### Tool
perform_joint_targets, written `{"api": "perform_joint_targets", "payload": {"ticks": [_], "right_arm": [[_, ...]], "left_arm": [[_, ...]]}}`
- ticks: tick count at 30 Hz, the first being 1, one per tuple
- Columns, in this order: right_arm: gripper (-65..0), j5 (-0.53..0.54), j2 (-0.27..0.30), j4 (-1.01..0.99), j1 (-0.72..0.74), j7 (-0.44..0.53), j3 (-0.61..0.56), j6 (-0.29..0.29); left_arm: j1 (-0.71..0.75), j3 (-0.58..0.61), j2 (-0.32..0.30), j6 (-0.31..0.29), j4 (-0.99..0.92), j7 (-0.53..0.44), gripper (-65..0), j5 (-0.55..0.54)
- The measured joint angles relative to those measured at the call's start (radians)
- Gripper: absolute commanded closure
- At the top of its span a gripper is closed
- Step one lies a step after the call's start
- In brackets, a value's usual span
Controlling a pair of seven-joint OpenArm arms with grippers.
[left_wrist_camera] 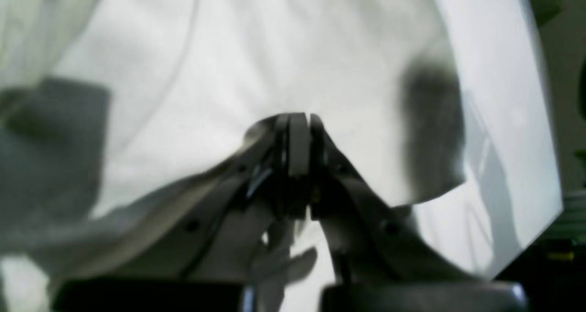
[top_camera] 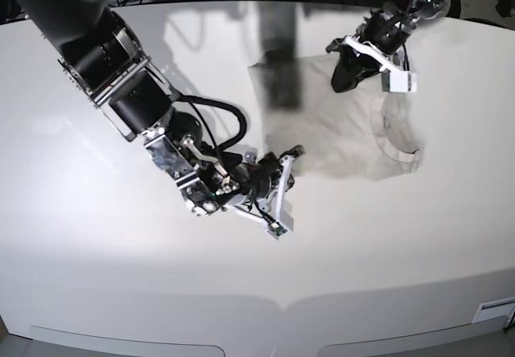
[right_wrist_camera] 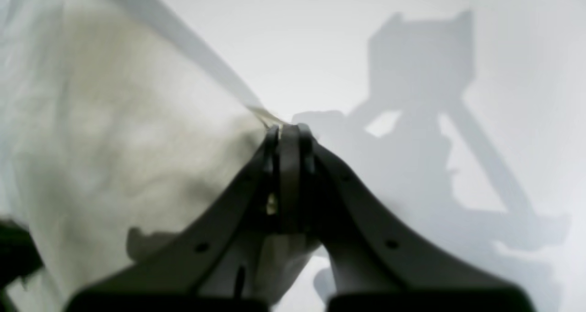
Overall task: Fold the T-shirt properly
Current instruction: 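Hold the folded bundle with both grippers and flatten it into a square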
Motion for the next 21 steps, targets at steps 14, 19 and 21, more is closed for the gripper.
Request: {"api": "perform_joint_targets", "payload": {"ticks": [14,19,21], "right_arm": [[0.0,0.162,0.108,0.044,-0.077,-0.011,0.006,0.146],[0.0,0.149,0.107,0.175,-0.174,-0.043,0.005,0.145],[0.0,0.142,0.108,0.245,-0.23,-0.056,0.005,0.145]], "left_arm": [[-0.188,0.007,-0.251,0.055,-0.184,-0.071,0.0,0.011],[-0.236,0.006,-0.298,0.083,-0.19,-0.026,0.0,0.026],[-0.254,0.007,-0.316,0.087,-0.191,0.01,0.0,0.017]]}}
